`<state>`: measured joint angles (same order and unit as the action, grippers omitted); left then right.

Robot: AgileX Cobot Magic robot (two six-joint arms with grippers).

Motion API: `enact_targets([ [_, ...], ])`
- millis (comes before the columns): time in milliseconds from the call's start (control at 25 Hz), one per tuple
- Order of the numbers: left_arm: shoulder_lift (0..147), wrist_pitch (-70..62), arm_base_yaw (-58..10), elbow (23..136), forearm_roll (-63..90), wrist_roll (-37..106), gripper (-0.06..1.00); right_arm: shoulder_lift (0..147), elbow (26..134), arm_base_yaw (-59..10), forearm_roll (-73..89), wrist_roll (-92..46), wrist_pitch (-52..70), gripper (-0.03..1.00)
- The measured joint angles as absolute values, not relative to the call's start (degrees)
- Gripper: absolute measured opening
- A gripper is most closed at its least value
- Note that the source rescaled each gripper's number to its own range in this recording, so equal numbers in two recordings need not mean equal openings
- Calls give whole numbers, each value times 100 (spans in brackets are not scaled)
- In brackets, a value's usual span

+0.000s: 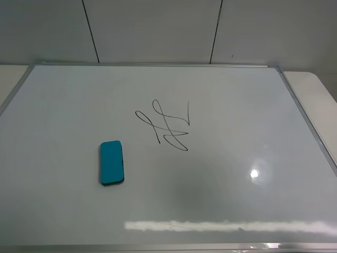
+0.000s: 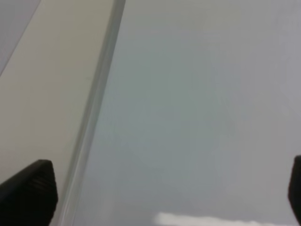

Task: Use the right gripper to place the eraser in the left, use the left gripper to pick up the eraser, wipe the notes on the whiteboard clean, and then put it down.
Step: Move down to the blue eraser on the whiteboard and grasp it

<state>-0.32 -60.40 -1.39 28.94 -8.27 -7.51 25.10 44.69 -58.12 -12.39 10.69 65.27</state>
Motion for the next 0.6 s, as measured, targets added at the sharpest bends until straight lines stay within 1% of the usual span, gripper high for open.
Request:
enact_targets([
  [120,-32,-6040,-139,2894,-827,-751,100,1979,3889,-5588,-975,1086,6173,100],
  [240,-32,-6040,-139,2894,-827,-751,100,1330,3673,-4987,-809,1049,6106,100],
  [400,-32,-6040,-139,2894,-827,-751,100,639,3647,-3780,-701,751,6112,100],
  [440,-32,-6040,-139,2894,-827,-751,100,476,3635,-3374,-638,608,6142,100],
  [600,-32,-6040,-139,2894,-827,-751,100,165,3596,-2105,-318,-149,6368,100],
])
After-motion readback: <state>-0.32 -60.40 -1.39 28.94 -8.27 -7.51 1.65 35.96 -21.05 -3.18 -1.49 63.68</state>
